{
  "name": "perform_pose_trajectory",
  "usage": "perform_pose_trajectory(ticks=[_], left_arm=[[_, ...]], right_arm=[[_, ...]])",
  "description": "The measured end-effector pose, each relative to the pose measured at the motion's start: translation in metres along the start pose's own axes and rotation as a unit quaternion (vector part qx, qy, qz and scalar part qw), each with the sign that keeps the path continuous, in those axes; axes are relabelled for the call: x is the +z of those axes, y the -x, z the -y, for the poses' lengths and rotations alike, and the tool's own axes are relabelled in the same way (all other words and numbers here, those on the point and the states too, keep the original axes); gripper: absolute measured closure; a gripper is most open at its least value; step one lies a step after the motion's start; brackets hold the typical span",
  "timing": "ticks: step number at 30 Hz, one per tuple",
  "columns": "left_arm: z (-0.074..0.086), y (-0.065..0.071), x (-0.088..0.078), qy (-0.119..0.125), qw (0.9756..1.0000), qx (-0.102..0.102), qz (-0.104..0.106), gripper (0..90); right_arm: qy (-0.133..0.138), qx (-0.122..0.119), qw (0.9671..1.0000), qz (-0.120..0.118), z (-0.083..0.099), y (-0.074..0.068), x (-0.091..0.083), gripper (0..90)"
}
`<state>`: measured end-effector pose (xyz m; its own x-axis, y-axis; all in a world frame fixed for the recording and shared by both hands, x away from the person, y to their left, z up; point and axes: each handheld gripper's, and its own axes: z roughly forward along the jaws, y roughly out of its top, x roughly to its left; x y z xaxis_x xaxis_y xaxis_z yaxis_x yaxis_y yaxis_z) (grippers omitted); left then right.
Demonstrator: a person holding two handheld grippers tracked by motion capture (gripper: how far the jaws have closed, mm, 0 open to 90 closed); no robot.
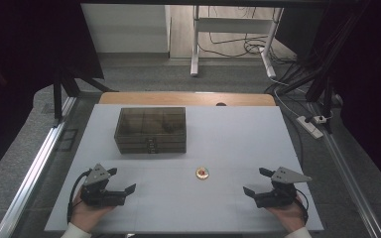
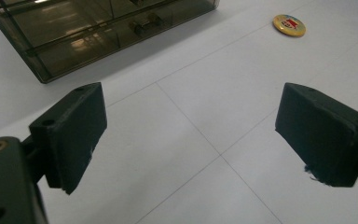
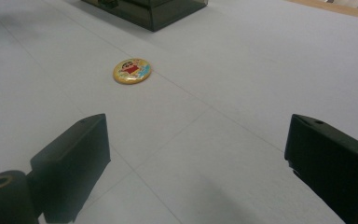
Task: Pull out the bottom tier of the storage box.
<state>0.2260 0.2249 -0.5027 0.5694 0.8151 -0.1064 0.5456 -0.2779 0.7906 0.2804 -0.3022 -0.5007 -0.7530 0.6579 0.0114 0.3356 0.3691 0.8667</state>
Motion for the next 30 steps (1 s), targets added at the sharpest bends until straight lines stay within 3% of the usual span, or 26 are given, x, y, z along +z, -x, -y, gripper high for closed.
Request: perform_pose_trajectory(ticks=[13,17,24,30], left_arm=[[-0.001,0.004,0.000,0.000,1.0000,0.006,0.001,9.7],[-0.001,0.006,0.002,-0.003,0.9998,0.020,-0.001,9.9],[-0.001,0.005,0.003,0.005,0.9997,0.018,0.014,10.1],[-0.004,0.008,0.006,0.003,0.9995,0.028,0.011,10.1]], right_arm=[[0.003,-0.006,1.0000,-0.004,-0.001,-0.006,0.000,7.0],[-0.001,-0.010,0.9999,0.000,-0.001,-0.010,0.000,7.0],[0.002,-0.003,1.0000,-0.001,-0.003,-0.011,0.001,7.0],[0.005,-0.003,1.0000,-0.004,-0.002,-0.012,0.001,7.0]])
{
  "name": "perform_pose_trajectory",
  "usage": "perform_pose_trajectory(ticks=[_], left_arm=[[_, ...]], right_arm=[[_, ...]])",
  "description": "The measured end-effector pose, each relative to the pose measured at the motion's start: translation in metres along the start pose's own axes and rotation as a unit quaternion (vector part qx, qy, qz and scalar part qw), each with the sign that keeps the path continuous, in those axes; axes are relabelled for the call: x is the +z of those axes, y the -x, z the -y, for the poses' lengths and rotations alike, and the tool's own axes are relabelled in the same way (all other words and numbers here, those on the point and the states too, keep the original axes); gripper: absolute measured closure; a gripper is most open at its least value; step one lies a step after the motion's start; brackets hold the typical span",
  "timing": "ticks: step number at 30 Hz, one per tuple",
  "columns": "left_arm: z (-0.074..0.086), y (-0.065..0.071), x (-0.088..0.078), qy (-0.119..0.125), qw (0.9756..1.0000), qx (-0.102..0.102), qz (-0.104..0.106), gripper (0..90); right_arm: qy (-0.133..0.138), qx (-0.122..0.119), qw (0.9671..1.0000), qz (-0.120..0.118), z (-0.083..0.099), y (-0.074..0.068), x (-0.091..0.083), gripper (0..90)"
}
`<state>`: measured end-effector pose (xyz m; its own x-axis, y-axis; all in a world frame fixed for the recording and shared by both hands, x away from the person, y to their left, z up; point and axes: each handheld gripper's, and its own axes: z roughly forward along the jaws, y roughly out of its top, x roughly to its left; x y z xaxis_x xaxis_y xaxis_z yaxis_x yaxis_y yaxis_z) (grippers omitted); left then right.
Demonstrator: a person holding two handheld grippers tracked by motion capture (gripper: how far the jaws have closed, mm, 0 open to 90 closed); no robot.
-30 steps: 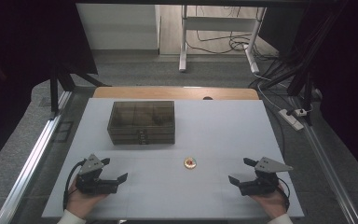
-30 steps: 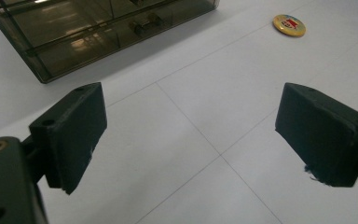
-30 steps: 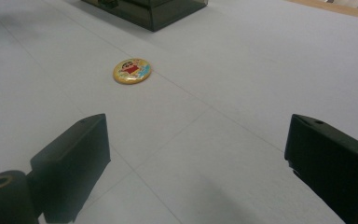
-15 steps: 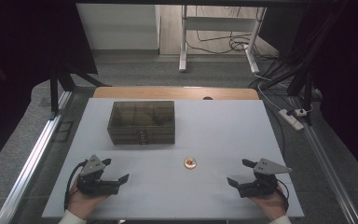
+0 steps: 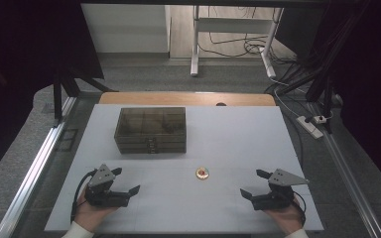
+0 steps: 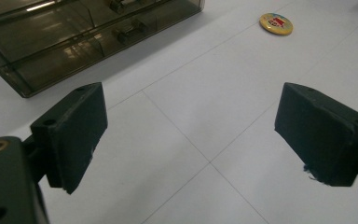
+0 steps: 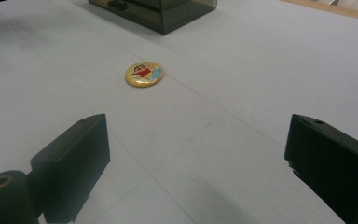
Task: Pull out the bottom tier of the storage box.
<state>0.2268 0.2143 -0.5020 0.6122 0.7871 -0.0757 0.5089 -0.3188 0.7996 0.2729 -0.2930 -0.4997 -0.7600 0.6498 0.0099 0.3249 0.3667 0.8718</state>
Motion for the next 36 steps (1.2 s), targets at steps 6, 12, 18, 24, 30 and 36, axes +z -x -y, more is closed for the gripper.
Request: perform_pose_trajectory(ticks=[6,12,18,24,30,36], left_arm=[[-0.002,0.001,0.002,-0.002,1.0000,0.006,-0.002,10.1],[-0.003,0.001,0.002,0.000,0.9999,0.013,-0.004,10.2],[-0.002,0.005,0.002,-0.004,0.9993,0.036,-0.012,11.0],[-0.003,0.007,0.005,-0.012,0.9983,0.052,-0.026,11.3],[-0.007,0.016,0.007,-0.029,0.9924,0.110,-0.047,11.9],[-0.010,0.022,0.012,-0.042,0.9839,0.158,-0.073,12.5]], right_arm=[[0.000,0.002,1.0000,0.000,0.001,-0.001,-0.001,7.0],[-0.002,0.001,1.0000,0.004,0.002,-0.002,-0.002,7.0],[-0.001,0.001,1.0000,0.005,0.001,-0.003,0.000,7.0],[-0.004,0.000,1.0000,0.001,0.001,-0.003,0.003,7.0],[-0.007,-0.005,1.0000,0.001,0.001,-0.005,0.004,7.0],[-0.011,-0.007,0.9999,0.000,0.001,-0.005,0.005,7.0]])
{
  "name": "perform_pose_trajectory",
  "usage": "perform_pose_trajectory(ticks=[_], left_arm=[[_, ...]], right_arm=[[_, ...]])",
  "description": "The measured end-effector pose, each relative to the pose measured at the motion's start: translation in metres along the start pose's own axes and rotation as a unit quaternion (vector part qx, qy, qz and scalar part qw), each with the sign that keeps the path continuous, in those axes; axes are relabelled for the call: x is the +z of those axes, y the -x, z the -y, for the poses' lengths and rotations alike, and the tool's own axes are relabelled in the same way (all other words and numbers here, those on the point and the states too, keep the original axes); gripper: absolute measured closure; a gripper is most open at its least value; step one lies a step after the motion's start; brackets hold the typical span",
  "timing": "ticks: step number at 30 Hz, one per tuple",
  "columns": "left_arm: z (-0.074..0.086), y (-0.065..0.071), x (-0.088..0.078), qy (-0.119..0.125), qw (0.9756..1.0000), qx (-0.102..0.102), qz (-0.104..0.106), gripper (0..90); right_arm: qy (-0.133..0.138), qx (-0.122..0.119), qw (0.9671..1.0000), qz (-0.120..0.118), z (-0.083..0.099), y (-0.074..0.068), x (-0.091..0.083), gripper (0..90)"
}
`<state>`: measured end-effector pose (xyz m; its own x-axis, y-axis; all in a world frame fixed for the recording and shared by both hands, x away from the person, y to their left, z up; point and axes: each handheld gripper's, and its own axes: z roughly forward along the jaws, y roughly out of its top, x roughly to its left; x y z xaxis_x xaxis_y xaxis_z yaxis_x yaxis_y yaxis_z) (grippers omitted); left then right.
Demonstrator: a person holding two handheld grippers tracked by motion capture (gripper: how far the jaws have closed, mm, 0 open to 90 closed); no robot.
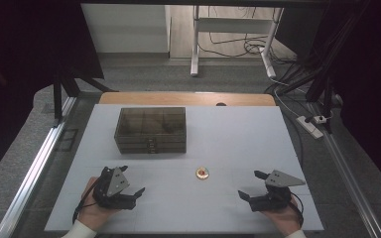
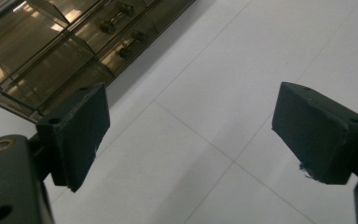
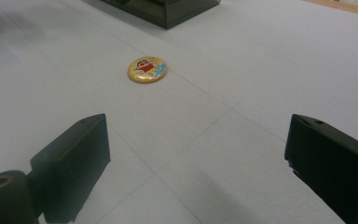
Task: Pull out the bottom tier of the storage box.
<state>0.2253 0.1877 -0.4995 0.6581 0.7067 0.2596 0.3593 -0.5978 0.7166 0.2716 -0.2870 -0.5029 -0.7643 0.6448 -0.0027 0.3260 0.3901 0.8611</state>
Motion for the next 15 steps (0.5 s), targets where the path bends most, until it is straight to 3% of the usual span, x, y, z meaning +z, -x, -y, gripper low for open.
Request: perform_pose_trajectory(ticks=[15], left_arm=[[-0.0037,0.0031,0.0084,-0.004,0.9981,0.053,-0.031,13.9]], right_arm=[[-0.004,-0.005,1.0000,0.001,0.0006,-0.0010,0.0013,7.0]])
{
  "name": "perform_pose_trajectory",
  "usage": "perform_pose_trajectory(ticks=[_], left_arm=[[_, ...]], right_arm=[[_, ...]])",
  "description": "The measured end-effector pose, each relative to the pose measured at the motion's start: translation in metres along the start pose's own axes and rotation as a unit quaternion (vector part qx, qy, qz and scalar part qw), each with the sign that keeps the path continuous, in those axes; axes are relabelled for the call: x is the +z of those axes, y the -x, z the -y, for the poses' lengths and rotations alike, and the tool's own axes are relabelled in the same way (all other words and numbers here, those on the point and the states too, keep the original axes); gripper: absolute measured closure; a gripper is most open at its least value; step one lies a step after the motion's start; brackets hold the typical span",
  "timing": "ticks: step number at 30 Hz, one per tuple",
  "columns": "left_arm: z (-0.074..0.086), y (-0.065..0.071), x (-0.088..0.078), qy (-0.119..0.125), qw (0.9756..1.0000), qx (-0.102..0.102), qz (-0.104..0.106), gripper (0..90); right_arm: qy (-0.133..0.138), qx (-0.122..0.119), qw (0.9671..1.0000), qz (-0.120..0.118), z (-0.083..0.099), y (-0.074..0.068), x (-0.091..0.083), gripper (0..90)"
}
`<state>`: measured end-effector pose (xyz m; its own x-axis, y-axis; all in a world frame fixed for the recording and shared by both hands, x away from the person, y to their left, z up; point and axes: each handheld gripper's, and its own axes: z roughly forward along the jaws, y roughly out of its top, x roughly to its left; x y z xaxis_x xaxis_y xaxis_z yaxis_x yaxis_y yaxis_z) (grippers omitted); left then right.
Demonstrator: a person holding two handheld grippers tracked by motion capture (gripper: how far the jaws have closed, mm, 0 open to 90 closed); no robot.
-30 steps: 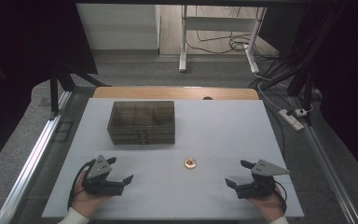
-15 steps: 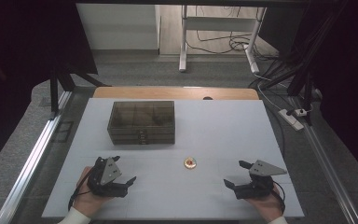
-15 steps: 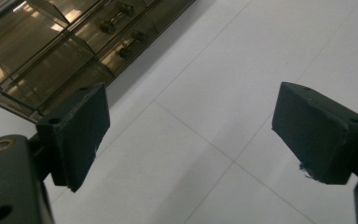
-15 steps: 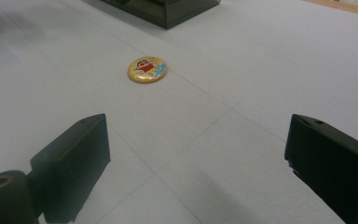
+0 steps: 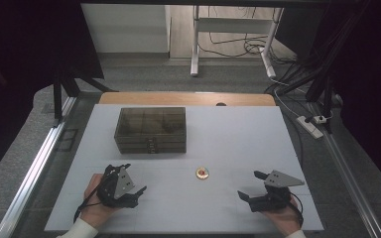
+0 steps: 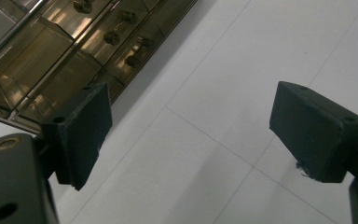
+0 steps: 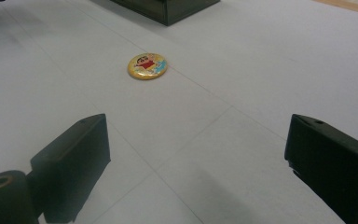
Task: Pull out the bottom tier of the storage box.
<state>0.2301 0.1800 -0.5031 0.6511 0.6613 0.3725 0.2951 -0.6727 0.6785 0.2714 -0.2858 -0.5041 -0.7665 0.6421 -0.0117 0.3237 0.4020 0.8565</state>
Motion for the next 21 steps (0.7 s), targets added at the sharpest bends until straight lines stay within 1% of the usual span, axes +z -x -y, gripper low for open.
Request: perform_pose_trajectory(ticks=[1,4,5,6,7,15,18,19,20,21], left_arm=[[0.000,0.000,0.001,-0.002,1.0000,0.007,-0.005,13.9],[0.000,0.000,0.002,-0.003,0.9999,0.010,-0.006,13.9],[0.000,0.000,0.003,-0.002,0.9998,0.014,-0.011,13.9],[0.000,0.000,0.003,-0.002,0.9998,0.014,-0.011,13.9],[0.000,0.000,0.004,-0.002,0.9997,0.020,-0.016,14.1],[-0.004,-0.002,0.010,-0.003,0.9991,0.032,-0.029,14.3],[-0.006,-0.002,0.011,-0.003,0.9987,0.037,-0.035,14.9],[-0.006,-0.002,0.012,-0.006,0.9982,0.044,-0.041,15.0],[-0.006,-0.002,0.012,-0.006,0.9982,0.044,-0.041,15.1],[-0.006,-0.001,0.013,-0.007,0.9978,0.048,-0.044,15.1]], right_arm=[[-0.001,-0.001,1.0000,-0.001,0.000,0.000,0.001,7.0],[-0.003,-0.002,1.0000,0.001,0.000,-0.001,0.001,7.0],[-0.003,-0.004,1.0000,0.001,0.000,-0.001,0.001,7.0],[-0.003,-0.004,1.0000,0.001,0.000,-0.001,0.001,7.0],[-0.004,-0.005,1.0000,-0.001,0.000,-0.001,0.001,7.0],[-0.006,-0.006,1.0000,0.002,0.000,-0.001,0.002,7.0],[-0.006,-0.006,1.0000,0.002,0.000,-0.001,0.001,7.0],[-0.006,-0.007,1.0000,0.003,0.000,-0.001,0.001,7.0],[-0.006,-0.007,1.0000,0.003,0.000,-0.001,0.001,7.1],[-0.007,-0.006,1.0000,0.003,0.000,-0.001,0.001,7.0]])
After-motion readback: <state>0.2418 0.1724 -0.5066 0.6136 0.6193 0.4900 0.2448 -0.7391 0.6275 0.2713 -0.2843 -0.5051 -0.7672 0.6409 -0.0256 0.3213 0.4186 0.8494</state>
